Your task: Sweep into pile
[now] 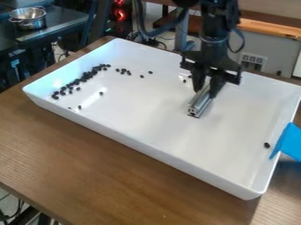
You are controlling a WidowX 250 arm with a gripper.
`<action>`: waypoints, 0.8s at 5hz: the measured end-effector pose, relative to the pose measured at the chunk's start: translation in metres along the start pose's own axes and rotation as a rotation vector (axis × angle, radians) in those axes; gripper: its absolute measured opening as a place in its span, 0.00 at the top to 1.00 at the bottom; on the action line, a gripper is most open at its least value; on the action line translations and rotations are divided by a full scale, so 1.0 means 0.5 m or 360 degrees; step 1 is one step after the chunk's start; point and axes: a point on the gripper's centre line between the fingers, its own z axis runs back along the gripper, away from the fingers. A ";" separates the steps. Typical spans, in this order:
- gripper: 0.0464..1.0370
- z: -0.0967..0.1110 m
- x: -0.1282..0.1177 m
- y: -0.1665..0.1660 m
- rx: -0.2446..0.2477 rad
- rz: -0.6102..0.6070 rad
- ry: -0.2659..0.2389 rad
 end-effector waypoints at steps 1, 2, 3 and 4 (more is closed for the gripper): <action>0.70 -0.006 0.005 0.089 -0.0008 0.0126 0.0071; 0.70 -0.009 0.001 0.184 -0.0035 0.0251 0.0132; 0.70 -0.009 0.003 0.242 -0.0074 0.0318 0.0162; 0.70 -0.001 0.001 0.280 -0.0063 0.0456 0.0163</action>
